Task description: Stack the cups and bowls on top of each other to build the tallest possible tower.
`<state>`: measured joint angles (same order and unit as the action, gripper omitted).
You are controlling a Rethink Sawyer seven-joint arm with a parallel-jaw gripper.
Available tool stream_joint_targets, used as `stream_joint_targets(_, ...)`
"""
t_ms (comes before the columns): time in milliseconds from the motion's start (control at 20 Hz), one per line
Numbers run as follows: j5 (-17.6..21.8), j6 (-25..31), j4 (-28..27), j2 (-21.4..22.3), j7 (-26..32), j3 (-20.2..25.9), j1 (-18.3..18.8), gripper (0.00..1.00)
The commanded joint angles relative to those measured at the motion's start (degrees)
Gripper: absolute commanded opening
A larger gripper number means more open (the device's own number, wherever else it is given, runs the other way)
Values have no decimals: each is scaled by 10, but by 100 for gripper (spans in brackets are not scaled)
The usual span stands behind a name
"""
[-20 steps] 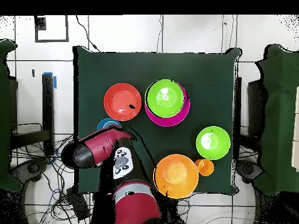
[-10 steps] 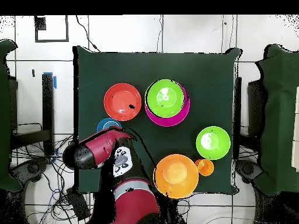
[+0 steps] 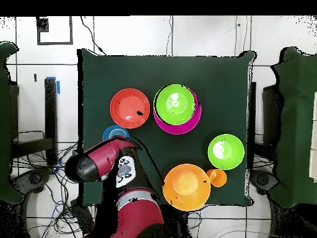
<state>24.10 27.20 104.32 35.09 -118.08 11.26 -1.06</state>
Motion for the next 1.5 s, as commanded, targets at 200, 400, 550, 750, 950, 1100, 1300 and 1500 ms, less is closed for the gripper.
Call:
stream_joint_targets(200, 36, -19, -16, -20, -6, 16, -28, 100)
stream_joint_targets(400, 34, -20, -13, -17, -6, 15, -30, 100)
stream_joint_targets(550, 37, -25, -18, -28, -1, 15, -26, 100)
stream_joint_targets(750, 42, -40, -23, -43, -1, 14, -24, 100)
stream_joint_targets(950, 44, -45, -26, -53, -1, 13, -21, 100)
stream_joint_targets(1100, 45, -46, -35, -64, 2, 14, -21, 100)
stream_joint_targets(1300, 48, -55, -43, -78, 3, 11, -21, 100)
stream_joint_targets(1500, 54, -61, -42, -79, -2, 5, -27, 100)
